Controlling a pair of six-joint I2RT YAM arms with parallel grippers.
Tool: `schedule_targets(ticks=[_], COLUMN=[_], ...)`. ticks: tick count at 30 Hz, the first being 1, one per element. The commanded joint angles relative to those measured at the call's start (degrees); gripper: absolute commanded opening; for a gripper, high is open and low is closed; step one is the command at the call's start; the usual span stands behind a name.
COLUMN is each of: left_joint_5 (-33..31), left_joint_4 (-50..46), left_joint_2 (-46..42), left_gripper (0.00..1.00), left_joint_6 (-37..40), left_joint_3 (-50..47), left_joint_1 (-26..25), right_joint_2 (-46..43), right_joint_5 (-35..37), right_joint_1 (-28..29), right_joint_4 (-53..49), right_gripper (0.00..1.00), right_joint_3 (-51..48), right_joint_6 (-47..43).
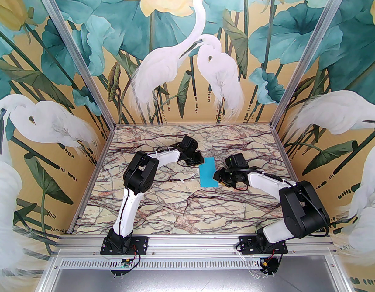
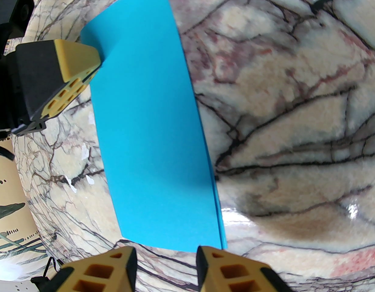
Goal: Fold a paper plane with a square sheet of paper (fold left side to right side)
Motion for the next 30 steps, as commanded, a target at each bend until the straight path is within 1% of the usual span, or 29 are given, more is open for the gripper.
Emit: schedule_targets(ticks=[1, 4, 11, 24, 30], left_joint_5=[-5.1, -5.2, -3.9, -3.3, -3.2], left_joint_4=[-6.2, -6.3, -5.3, -5.1, -5.1], left_joint_2=[1.3, 1.2, 1.3, 1.5, 1.4], left_gripper=[0.14, 0.14, 0.14, 0.14, 0.14], left_joint_6=[-3.1, -3.6, -4.0, -4.1, -4.0], left_joint_3=[-2.8, -3.0, -3.2, -2.9, -2.9], left_joint_1=[0.1, 0.1, -0.1, -0.3, -0.3], right_joint_2=[0.2, 0.2, 0.8, 3.6, 3.9], right_joint_5=[1.5, 2.5, 2.1, -1.9, -2.4], right_joint_1=[-0.2, -0.2, -0.2, -0.2, -0.1], right_joint_4=[-0.2, -0.8, 0.0, 5.5, 6.3], right_gripper=[0.4, 0.41, 0.41, 0.42, 0.42], right_joint_3=[-0.9, -1.6, -3.4, -4.8, -4.0], right_joint_6=[-1.0, -1.0, 0.4, 3.0, 3.4])
